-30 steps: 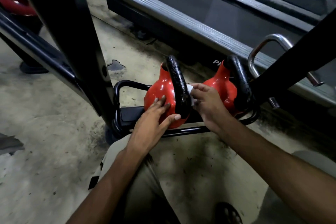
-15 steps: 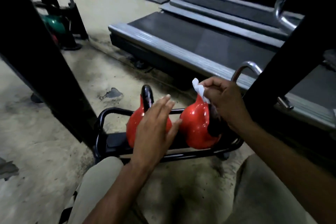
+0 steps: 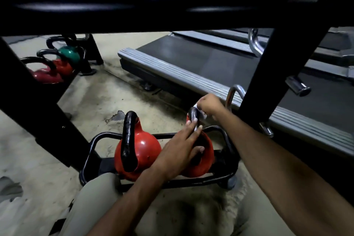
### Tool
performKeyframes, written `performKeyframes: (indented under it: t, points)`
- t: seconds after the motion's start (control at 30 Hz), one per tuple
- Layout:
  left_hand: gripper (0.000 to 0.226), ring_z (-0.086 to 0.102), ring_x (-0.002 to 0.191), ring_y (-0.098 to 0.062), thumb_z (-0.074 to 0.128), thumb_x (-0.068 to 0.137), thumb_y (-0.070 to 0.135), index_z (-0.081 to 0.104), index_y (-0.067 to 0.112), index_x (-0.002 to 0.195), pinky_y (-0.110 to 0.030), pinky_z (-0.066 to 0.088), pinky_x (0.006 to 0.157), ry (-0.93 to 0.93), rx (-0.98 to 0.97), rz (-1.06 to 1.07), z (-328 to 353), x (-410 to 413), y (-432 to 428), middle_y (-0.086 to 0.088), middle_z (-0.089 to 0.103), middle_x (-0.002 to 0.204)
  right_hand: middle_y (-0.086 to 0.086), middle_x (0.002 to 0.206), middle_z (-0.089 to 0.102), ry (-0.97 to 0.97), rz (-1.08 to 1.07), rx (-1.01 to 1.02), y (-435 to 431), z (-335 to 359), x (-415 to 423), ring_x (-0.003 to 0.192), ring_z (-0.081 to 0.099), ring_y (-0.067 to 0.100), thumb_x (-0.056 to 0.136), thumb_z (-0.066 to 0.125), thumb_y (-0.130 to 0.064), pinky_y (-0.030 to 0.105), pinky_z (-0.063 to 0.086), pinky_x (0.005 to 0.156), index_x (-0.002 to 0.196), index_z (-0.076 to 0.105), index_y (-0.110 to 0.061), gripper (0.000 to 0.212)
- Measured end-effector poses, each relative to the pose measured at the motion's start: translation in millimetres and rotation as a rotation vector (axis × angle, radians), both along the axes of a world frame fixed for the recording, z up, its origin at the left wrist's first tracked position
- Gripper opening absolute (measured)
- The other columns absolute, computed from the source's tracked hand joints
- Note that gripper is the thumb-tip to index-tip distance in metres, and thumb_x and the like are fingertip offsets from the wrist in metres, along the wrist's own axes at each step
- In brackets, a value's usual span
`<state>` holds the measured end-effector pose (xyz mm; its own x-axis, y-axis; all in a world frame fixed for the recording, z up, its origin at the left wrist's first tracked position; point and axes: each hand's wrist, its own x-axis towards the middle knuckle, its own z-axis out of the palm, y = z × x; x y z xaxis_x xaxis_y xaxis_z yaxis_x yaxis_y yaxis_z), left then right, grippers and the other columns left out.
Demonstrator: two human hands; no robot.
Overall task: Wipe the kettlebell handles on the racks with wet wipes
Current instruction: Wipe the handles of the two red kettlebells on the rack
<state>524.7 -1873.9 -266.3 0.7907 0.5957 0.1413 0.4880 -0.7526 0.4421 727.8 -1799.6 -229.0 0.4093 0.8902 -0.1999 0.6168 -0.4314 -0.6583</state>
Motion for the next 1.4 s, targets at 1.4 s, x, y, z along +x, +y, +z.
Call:
performKeyframes:
  t: [1.4]
  points:
    - [0.061, 0.043, 0.141, 0.007, 0.065, 0.101, 0.03, 0.038, 0.036, 0.156, -0.032, 0.035, 0.121, -0.406, -0.576, -0.096, -67.7, -39.0, -4.6, 0.02, 0.053, 0.15, 0.004, 0.077, 0.064, -0.955, 0.686, -0.224, 12.4, 21.5, -65.4, 0.082, 0.065, 0.031, 0.085, 0.059, -0.016, 0.04, 0.06, 0.069, 0.084, 0.072, -0.011, 0.014]
